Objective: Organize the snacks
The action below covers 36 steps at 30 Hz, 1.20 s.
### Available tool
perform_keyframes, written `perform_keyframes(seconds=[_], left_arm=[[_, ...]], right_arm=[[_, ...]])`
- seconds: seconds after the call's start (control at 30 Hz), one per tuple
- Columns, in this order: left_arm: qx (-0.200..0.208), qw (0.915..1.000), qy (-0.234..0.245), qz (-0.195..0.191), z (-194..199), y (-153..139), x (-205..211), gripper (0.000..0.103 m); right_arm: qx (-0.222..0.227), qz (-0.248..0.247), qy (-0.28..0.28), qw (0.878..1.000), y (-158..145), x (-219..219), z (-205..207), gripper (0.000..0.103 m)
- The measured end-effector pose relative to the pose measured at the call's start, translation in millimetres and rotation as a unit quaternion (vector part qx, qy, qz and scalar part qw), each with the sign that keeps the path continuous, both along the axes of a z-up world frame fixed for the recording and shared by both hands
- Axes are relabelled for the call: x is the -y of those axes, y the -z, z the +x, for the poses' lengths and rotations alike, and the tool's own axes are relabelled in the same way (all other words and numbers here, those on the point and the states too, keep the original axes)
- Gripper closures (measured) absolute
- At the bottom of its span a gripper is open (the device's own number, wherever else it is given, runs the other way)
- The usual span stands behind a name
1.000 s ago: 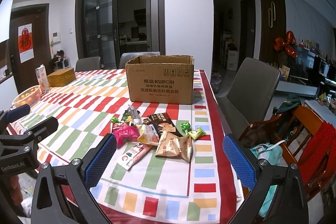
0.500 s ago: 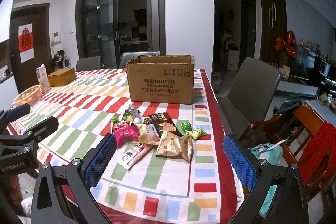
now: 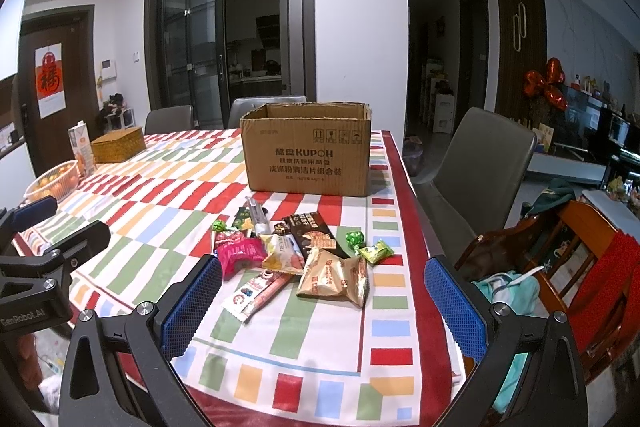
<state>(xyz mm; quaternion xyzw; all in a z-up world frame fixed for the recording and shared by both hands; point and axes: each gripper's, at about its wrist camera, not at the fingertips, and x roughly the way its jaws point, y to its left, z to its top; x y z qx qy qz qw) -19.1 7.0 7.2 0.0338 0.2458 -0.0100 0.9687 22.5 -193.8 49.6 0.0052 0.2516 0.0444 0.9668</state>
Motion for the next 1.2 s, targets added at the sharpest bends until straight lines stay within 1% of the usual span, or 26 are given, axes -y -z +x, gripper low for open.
perform_keyframes(seconds=[0.2, 0.37, 0.53, 0.67, 0.97, 1.03, 1.2], left_arm=[[-0.001, 1.0, 0.001, -0.001, -1, 0, -1, 0.0], [-0.011, 0.9999, 0.004, 0.001, -2, -2, -2, 0.0], [-0.026, 0.9996, 0.01, 0.005, 18, 10, 4, 0.0], [-0.042, 0.999, 0.016, 0.007, 31, 19, 5, 0.001], [-0.071, 0.9962, 0.041, 0.029, 67, 43, 13, 0.014], [-0.077, 0.9952, 0.049, 0.033, 74, 47, 16, 0.018], [-0.097, 0.9922, 0.068, 0.038, 95, 59, 22, 0.024]], right_arm=[[-0.003, -0.001, -0.002, 1.0, 2, -4, 0, 0.001], [-0.011, -0.001, -0.004, 1.0, 5, -5, 3, 0.001], [-0.027, 0.001, -0.007, 1.0, 12, -4, 14, 0.001], [-0.048, 0.004, -0.011, 0.999, 21, -3, 26, 0.001], [-0.095, 0.013, -0.011, 0.995, 45, 0, 60, 0.004], [-0.105, 0.015, -0.009, 0.994, 51, 1, 68, 0.006], [-0.136, 0.029, -0.003, 0.99, 65, 7, 89, 0.011]])
